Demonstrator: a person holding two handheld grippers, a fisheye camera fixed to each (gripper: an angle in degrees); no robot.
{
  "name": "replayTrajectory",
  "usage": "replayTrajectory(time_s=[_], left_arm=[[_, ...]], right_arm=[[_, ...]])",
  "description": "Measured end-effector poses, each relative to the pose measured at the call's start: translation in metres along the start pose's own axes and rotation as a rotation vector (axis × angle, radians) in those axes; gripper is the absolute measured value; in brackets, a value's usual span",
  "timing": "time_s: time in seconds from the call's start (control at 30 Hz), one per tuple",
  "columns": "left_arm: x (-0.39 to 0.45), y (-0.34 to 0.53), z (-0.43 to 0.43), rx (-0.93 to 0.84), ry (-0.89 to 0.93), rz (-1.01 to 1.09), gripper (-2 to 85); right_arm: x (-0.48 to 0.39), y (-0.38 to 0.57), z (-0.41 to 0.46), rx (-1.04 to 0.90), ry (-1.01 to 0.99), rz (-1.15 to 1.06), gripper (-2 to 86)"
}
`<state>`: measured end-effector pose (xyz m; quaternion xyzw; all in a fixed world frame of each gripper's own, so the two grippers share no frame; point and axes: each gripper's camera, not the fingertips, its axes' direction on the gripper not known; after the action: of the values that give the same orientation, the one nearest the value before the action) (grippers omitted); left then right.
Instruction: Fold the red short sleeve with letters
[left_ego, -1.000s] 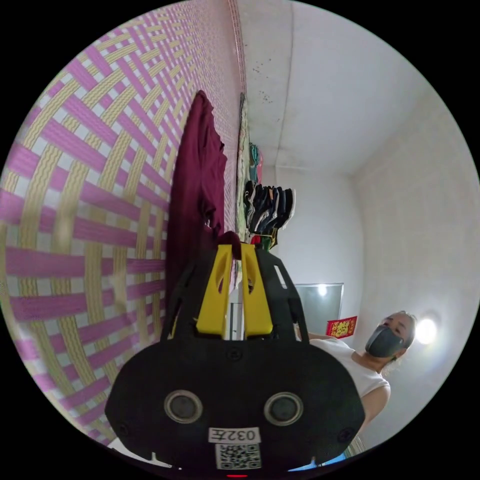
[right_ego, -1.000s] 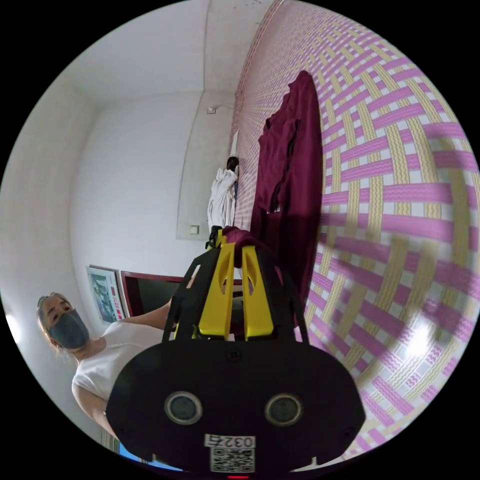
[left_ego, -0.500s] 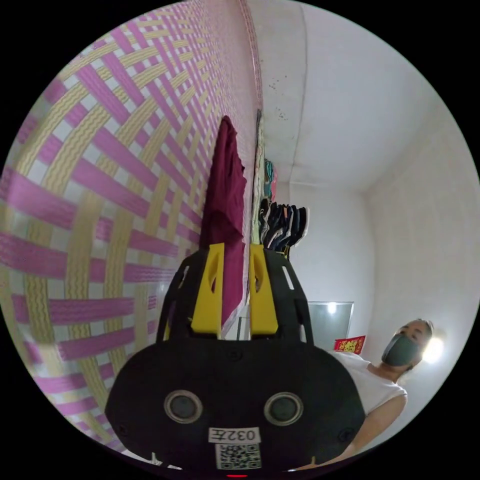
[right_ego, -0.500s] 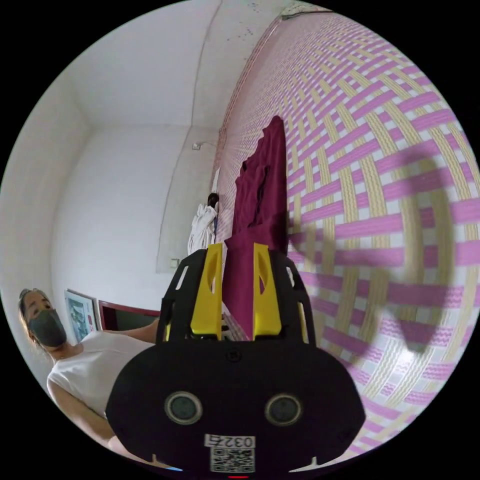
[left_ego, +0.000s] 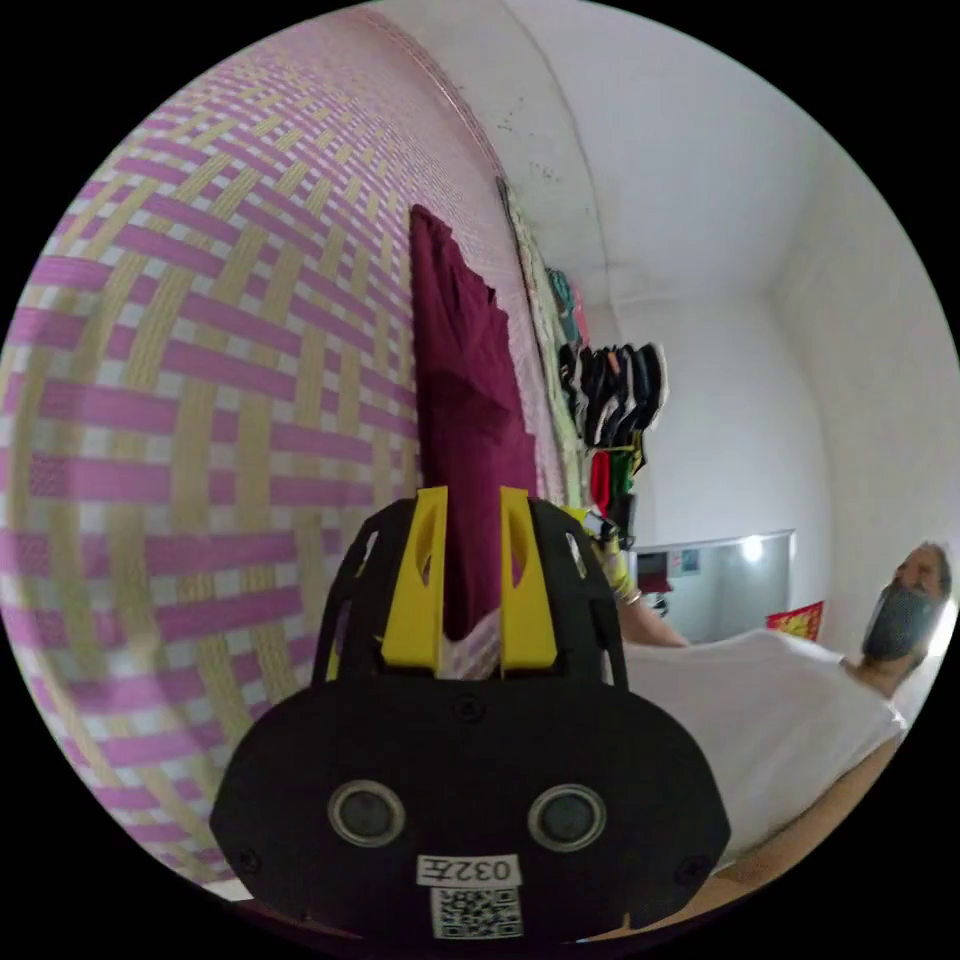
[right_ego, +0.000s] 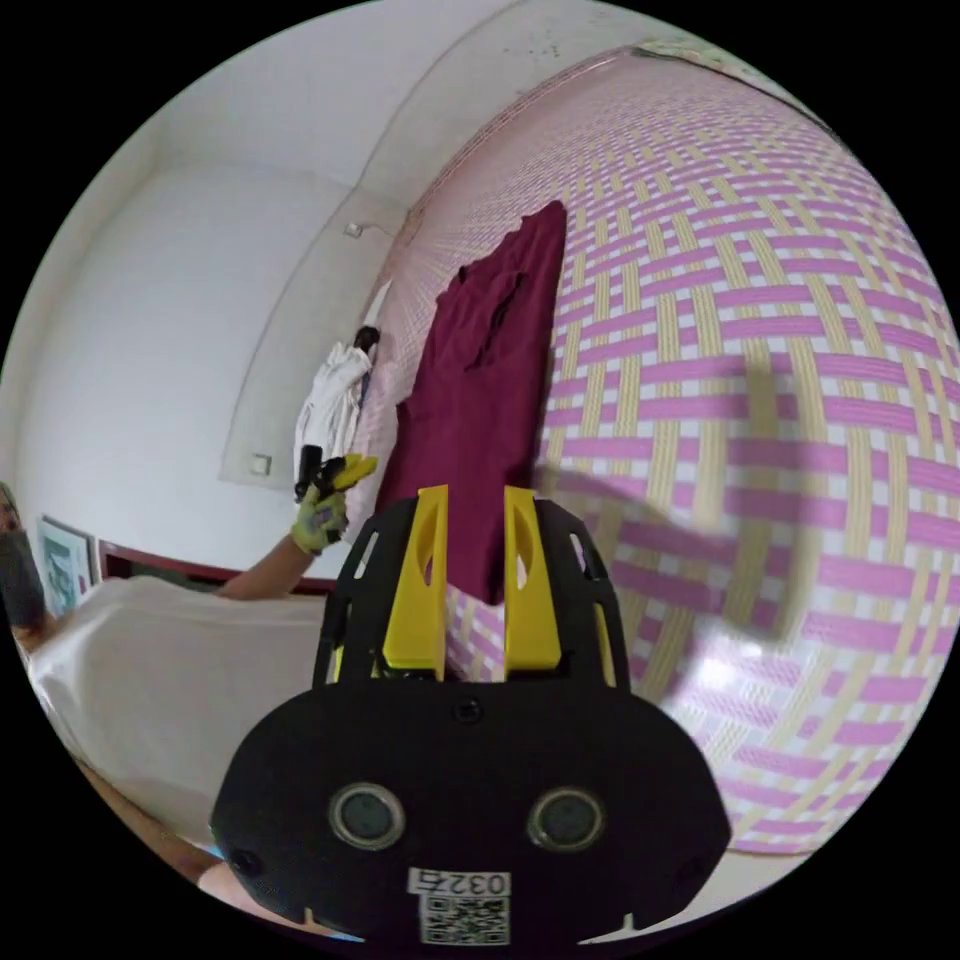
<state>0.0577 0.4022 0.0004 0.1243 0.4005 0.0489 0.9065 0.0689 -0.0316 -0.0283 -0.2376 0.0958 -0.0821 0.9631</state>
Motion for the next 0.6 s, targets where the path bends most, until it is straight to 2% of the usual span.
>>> replayTrajectory(time_s=[0.17,0.27,0.6], left_arm=[[0.054,0.047,0.017,-0.108,-0.124,0.155,7.3],[0.079,0.054,0.032,-0.113,-0.178,0.21,9.2],[0.145,0.052,0.064,-0.165,-0.305,0.323,6.2]], right_arm=[[-0.026,0.039,0.034,-0.124,0.073,-0.128,8.9],[-0.042,0.039,0.051,-0.12,0.131,-0.188,9.2],[-0.077,0.034,0.085,-0.196,0.199,-0.313,7.8]])
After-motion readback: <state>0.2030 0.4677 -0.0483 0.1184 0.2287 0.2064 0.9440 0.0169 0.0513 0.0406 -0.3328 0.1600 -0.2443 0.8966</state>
